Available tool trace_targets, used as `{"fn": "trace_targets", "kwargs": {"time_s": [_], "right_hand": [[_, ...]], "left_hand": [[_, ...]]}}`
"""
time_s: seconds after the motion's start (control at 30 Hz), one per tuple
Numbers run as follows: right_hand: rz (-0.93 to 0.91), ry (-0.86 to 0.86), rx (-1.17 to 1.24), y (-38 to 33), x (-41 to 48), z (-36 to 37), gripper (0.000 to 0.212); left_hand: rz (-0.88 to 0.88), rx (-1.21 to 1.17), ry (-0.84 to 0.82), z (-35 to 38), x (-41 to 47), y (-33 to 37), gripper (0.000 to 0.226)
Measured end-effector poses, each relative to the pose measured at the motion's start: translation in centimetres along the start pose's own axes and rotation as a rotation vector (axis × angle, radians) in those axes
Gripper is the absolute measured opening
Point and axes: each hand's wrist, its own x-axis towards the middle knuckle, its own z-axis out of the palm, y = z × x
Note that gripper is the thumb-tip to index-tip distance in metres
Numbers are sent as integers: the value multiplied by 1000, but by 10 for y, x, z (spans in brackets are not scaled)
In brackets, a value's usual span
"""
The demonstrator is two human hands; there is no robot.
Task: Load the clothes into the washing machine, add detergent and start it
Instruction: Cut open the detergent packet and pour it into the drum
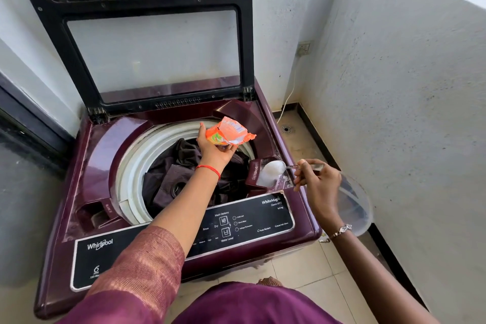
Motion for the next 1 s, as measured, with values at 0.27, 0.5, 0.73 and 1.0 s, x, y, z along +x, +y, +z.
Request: {"fn": "trace_targets", "kwargs": {"time_s": [0.27,0.5,0.73,1.0], "right_hand": [[-389,-298,-537,-7,-3,9,17],[-474,-147,-359,-41,6,3,11],[-494,-241,1,-99,17,11,8],[-703,-463,-426,-101,18,43,16]], "left_hand": [[-5,-18,-30,3,0,6,52],[10,2,-20,5,-6,8,54],[18,68,-65,14,-18,9,50],[10,106,-92,30,-40,19,64]]}}
